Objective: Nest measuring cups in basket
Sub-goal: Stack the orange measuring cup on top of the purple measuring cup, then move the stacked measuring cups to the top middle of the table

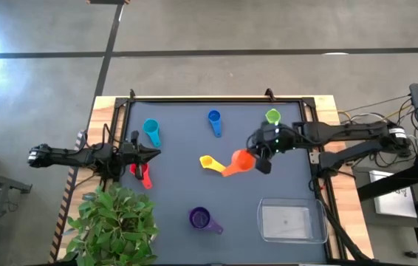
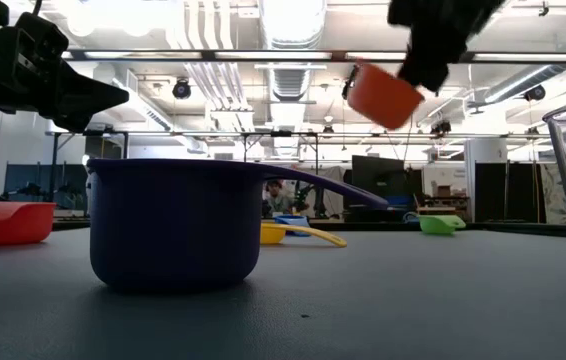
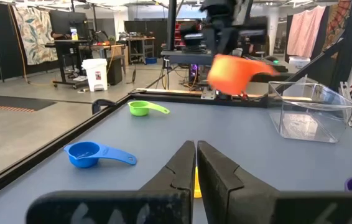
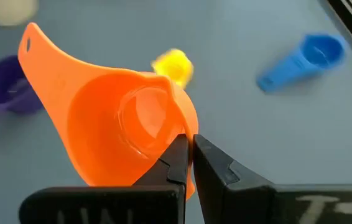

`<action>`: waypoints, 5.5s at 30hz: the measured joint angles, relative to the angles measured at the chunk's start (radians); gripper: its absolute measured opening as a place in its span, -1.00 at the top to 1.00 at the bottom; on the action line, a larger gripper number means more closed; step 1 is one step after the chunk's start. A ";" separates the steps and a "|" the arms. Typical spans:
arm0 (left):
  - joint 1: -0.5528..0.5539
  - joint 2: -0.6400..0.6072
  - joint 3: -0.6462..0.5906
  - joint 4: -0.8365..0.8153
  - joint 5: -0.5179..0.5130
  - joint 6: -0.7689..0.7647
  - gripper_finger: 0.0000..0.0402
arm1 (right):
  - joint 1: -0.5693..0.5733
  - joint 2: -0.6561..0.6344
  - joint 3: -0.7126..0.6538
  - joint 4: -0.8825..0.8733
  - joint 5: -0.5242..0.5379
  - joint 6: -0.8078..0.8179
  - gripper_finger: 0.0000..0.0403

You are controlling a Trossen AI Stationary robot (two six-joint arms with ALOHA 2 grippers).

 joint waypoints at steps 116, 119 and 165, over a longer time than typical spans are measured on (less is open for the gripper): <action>0.000 0.000 0.000 0.000 0.000 0.000 1.00 | 0.359 0.691 0.089 0.745 -0.096 0.110 0.57; 0.000 0.000 0.000 0.000 0.000 0.000 1.00 | 0.368 0.690 0.093 0.724 -0.095 0.108 0.43; 0.000 0.003 0.000 0.000 0.000 0.000 1.00 | 0.351 0.790 0.106 0.823 -0.373 0.382 -0.01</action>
